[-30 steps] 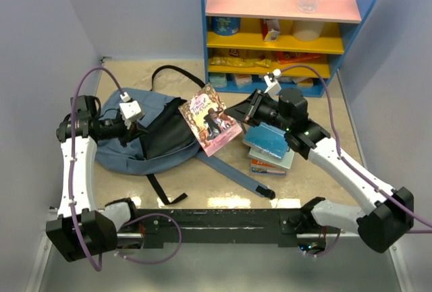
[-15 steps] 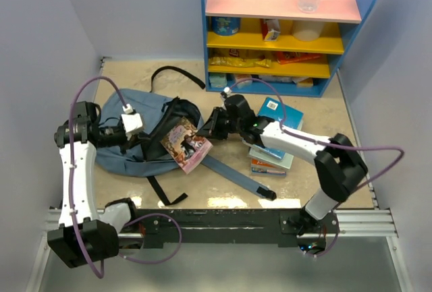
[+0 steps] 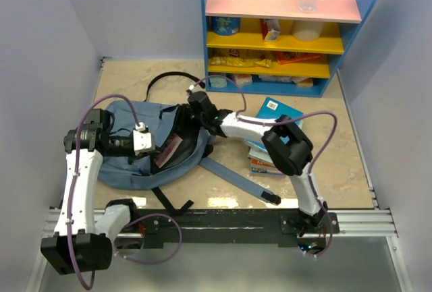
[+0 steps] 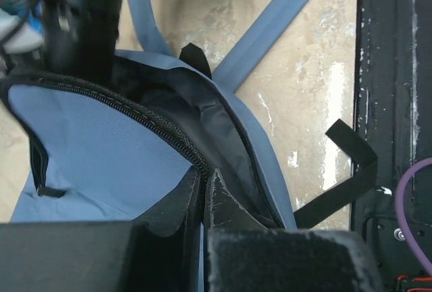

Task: Pack the student bag
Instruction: Place the book in the student bag.

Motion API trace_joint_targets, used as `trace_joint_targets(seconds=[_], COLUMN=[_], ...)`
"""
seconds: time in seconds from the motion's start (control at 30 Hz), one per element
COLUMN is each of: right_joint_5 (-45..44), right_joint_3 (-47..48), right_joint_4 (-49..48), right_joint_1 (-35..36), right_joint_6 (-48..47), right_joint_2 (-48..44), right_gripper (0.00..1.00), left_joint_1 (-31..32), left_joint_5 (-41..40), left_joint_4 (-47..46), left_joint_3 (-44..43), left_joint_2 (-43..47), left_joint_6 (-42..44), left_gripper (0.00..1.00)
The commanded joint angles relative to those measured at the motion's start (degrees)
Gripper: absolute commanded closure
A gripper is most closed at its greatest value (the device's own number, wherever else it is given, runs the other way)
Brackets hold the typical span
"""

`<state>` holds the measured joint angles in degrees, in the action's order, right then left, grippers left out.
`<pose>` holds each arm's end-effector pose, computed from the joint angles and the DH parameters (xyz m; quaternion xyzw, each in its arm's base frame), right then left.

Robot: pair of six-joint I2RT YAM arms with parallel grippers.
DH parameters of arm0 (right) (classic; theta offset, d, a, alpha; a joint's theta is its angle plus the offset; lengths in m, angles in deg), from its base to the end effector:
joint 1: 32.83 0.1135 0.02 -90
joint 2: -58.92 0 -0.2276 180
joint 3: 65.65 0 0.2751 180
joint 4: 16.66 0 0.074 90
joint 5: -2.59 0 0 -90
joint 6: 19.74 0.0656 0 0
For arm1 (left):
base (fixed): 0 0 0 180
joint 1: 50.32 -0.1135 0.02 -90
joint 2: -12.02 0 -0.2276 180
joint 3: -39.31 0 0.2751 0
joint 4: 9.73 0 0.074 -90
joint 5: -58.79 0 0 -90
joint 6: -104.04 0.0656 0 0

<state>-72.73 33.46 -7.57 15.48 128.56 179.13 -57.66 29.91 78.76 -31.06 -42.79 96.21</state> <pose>0.3268 0.3919 0.1420 0.0114 0.8620 0.4627 0.2067 0.1907 -0.0334 0.2723 0.5773 0.6305 -0.2671 0.4448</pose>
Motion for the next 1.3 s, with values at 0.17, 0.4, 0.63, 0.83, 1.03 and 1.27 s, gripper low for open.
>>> trace_joint_targets(seconds=[0.17,0.4,0.63,0.83,1.03,1.27], right_joint_5=[3.96,-17.36,-33.49,-20.24,-27.67,-33.66], right_joint_3=[1.74,-9.07,-7.42,-3.37,-16.89,-24.12], right_joint_4=[-9.31,-29.58,-30.75,-29.64,-17.16,0.86], right_joint_1=[8.37,11.97,16.11,16.11,13.13,7.50], right_joint_6=[5.23,12.61,18.78,14.39,6.56,-2.64], right_joint_2=[8.03,5.14,4.60,7.33,-11.69,-32.21], right_gripper=[1.00,1.00,1.00,0.38,0.05,0.01], left_joint_1=[1.00,1.36,1.36,1.44,1.36,1.36], left_joint_5=[5.41,4.71,2.16,0.23,-0.74,-0.92], left_joint_4=[-0.49,-0.49,-0.49,-0.49,-0.49,-0.58], left_joint_3=[-6.73,-4.45,-3.13,-2.60,-3.04,-2.25], left_joint_2=[-6.37,-3.73,-3.11,-2.32,-3.02,-4.52], left_joint_6=[2.64,2.29,1.94,2.73,2.99,3.52], left_gripper=[1.00,1.00,1.00,1.00,1.00,1.00])
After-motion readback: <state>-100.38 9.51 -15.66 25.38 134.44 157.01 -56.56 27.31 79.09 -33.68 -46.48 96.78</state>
